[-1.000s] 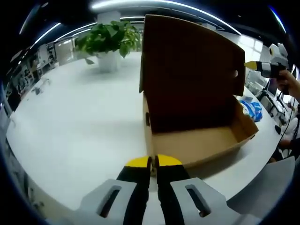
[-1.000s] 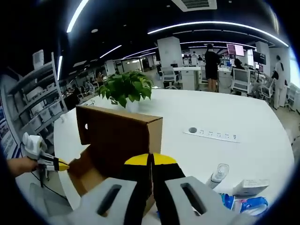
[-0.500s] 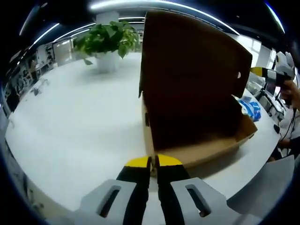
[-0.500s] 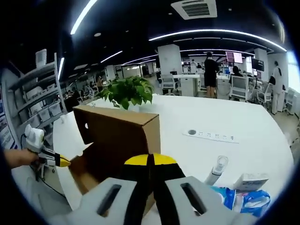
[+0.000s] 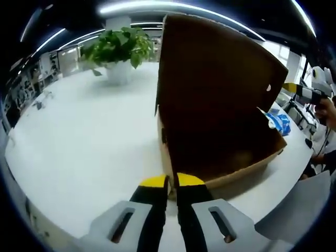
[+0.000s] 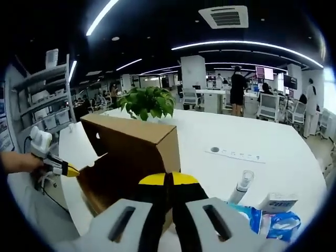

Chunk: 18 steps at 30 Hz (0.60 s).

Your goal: Operate the shoe box by opening the lid, removing the specified soft item, and placing it in the target area until the item is outside and the box remains undamaged.

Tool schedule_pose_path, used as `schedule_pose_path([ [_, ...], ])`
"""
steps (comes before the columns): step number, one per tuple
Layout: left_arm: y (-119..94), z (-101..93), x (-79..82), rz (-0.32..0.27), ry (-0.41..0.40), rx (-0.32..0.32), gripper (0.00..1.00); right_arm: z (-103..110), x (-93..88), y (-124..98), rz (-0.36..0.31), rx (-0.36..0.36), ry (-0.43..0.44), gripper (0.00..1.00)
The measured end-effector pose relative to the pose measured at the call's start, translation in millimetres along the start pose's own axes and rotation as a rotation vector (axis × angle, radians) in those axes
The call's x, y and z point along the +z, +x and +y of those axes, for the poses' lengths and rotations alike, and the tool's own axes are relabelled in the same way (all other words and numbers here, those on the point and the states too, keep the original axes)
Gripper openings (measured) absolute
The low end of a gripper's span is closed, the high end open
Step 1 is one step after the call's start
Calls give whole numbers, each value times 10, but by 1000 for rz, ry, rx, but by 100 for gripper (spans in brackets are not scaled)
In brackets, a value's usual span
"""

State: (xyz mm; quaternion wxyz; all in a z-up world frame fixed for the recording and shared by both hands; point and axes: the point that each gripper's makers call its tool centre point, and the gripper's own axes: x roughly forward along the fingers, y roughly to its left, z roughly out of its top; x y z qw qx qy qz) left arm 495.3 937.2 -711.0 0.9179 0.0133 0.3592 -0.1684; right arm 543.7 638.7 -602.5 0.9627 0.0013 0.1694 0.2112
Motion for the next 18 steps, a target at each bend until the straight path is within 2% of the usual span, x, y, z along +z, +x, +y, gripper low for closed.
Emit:
schedule_pose_path([
  [3,5,1,18,-3,17,3,4,24,-29,-25,-3,-2,-21,0],
  [9,-46,22,137,-35,41,13,13,73,-114,-80,-8,11,-59,1],
  [14,-160,26,355,-103,87,14,22,100,-194,-119,-1,5,-59,1],
  [18,-254,-14,549,-159,135,-1,24,133,-255,-144,5,4,-77,2],
])
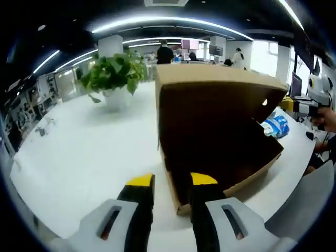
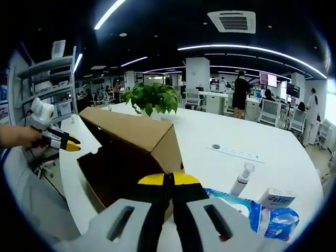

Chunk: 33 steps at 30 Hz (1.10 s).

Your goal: Operate the shoe box by opening the lid, removing the specified soft item, and placing it in the target area until the item is outside and the box remains undamaged.

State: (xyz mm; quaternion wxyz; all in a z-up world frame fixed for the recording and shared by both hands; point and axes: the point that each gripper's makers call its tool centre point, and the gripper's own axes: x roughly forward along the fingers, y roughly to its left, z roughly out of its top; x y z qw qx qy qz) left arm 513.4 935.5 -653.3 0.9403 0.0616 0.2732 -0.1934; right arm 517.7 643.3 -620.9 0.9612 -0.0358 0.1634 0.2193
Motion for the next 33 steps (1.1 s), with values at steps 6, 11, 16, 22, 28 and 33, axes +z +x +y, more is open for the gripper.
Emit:
schedule_pose_path([
  [6,-43,-52,182,-42,48,-27,31,35,-70,-20,9,6,-38,2],
  [11,-76,-118,276,-67,106,-53,36,86,-166,-48,26,25,-80,4],
  [16,-109,-213,287,-73,157,-85,38,145,-263,-76,47,54,-124,6],
  [22,-105,-274,197,-46,181,-111,39,221,-332,-104,52,89,-150,10],
  [28,-118,-291,93,-20,175,-126,39,304,-442,-133,73,128,-186,15],
  [33,-111,-312,17,-5,152,-134,41,362,-511,-163,86,159,-200,18],
])
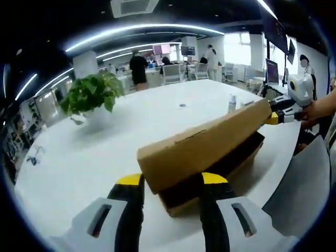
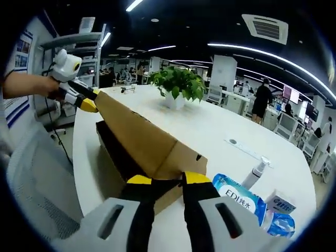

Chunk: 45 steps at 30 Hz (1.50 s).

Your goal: Operate the shoe box by opening the lid, removing the specified soft item, and placing it in the target area until the item is outside and the box remains undamaged.

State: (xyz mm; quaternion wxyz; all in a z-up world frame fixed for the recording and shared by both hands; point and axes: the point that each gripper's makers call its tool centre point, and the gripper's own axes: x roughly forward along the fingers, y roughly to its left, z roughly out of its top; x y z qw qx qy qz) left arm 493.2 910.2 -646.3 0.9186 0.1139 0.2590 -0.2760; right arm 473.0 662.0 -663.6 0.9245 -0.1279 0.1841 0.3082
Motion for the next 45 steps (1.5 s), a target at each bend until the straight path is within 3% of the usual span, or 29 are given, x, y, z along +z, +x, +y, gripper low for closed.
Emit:
schedule_pose_path([
  [11,50,-99,-228,64,-24,-32,46,198,-167,12,43,92,29,31],
  [31,209,-140,-552,124,-85,-54,49,319,-395,92,104,128,185,38],
  [45,335,-162,-735,180,-96,-50,48,361,-590,182,166,105,133,37],
])
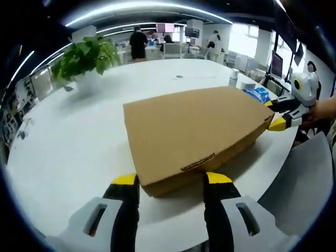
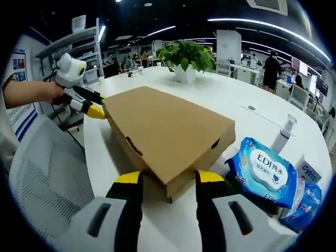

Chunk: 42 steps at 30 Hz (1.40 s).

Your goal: Operate the shoe box by opening the lid, removing the specified soft item, and placing it in the target area until the item is outside and the box remains undamaged.

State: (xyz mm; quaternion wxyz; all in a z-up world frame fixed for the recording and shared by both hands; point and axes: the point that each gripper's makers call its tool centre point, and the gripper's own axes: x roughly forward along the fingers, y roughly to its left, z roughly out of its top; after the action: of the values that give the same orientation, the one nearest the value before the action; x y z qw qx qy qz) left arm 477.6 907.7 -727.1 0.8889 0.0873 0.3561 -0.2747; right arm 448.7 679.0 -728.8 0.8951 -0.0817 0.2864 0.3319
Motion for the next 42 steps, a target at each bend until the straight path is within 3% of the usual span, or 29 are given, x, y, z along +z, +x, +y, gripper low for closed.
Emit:
schedule_pose_path([
  [12,82,54,23,14,5,0,47,-49,-20,65,9,-8,24,35],
  [42,528,262,431,26,10,-26,47,-539,198,357,24,-30,43,35],
])
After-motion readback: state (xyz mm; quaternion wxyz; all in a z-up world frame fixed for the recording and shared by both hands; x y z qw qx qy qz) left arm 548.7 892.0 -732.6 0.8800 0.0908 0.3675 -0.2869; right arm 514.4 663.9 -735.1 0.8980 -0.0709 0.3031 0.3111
